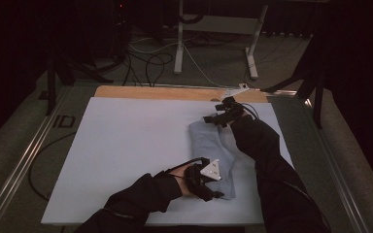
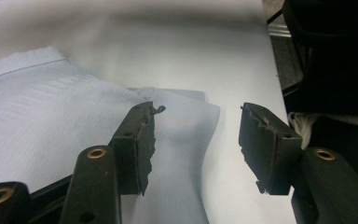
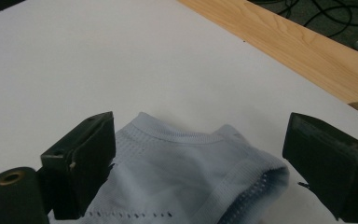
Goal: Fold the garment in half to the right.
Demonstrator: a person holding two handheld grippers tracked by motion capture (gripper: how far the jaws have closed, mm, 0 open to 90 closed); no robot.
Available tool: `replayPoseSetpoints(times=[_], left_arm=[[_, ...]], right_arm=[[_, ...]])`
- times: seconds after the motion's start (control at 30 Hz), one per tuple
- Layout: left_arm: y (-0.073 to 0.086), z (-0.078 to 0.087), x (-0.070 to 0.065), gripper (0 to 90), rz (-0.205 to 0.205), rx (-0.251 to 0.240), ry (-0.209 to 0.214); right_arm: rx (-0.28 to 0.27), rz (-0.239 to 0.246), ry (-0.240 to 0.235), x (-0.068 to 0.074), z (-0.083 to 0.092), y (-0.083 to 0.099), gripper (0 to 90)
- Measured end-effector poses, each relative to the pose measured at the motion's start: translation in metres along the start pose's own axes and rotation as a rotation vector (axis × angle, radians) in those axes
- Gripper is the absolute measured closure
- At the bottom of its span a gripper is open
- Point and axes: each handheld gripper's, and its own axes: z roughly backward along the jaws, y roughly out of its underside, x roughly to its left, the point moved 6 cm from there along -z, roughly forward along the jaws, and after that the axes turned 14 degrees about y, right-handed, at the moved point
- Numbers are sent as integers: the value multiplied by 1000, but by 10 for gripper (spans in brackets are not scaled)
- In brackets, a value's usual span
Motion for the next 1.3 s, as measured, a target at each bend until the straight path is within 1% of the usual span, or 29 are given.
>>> replayPoseSetpoints(times=[0.13, 0.2, 0.3, 0.37, 0.43, 0.47, 0.53, 0.57, 0.6, 0.63, 0.67, 0.7, 0.73, 0.77, 0.83, 0.9, 1.0, 1.07, 1.1, 1.13, 1.17, 1.2, 1.23, 1.27, 1.3], left_arm=[[5, 9, -3, 428, 7, 12, -7], [8, 14, -5, 414, 18, 7, -9], [12, 23, -7, 375, 34, 2, -29], [17, 30, -8, 343, 35, 6, -42], [22, 37, -8, 331, 50, 11, -59], [25, 41, -9, 311, 58, 5, -59], [31, 48, -9, 299, 70, 3, -67], [33, 50, -10, 267, 77, 0, -74], [37, 53, -10, 255, 83, -2, -74], [39, 56, -11, 247, 90, -10, -72], [42, 59, -11, 220, 100, -10, -74], [46, 61, -13, 196, 101, -9, -65], [46, 61, -13, 160, 101, -9, -65], [52, 65, -13, 156, 109, -4, -83], [56, 69, -13, 141, 126, -26, -78], [61, 73, -13, 105, 135, -25, -84], [70, 81, -13, 67, 169, -47, -92], [77, 88, -13, 24, 189, -59, -113], [81, 91, -12, 17, 205, -62, -126], [87, 96, -12, 11, 222, -76, -141], [90, 99, -12, 11, 228, -90, -146], [96, 104, -13, 11, 247, -109, -147], [100, 107, -13, 11, 257, -119, -152], [106, 111, -14, 11, 265, -127, -171], [111, 115, -14, 11, 273, -132, -196]], right_arm=[[-13, 6, 4, 0, 9, 1, 98], [-22, 28, -1, 1, 12, 1, 110], [-16, 38, 3, 1, 18, 2, 123], [-16, 48, 20, 2, 22, 3, 119], [-22, 56, 29, 5, 26, 4, 112], [-20, 65, 32, 6, 28, 5, 110], [-3, 74, 28, 8, 31, 8, 109], [2, 83, 32, 10, 32, 9, 110], [5, 87, 31, 11, 33, 10, 110], [5, 80, 27, 12, 34, 12, 110], [7, 77, 28, 13, 35, 13, 109], [3, 79, 29, 14, 36, 14, 109], [3, 79, 29, 14, 36, 14, 109], [-18, 61, 26, 15, 38, 15, 109], [-24, 55, 26, 15, 39, 16, 109], [-30, 48, 28, 15, 41, 16, 109], [-39, 42, 25, 14, 43, 16, 120], [-33, 42, 13, 14, 43, 17, 130], [-27, 46, 18, 14, 43, 17, 130], [-31, 45, 21, 15, 42, 18, 130], [-23, 26, 10, 15, 41, 19, 124], [-19, 22, 10, 15, 40, 20, 106], [-11, 18, 40, 14, 37, 21, 100], [-6, 7, 53, 13, 35, 22, 100], [-1, -10, 53, 12, 33, 23, 99]])
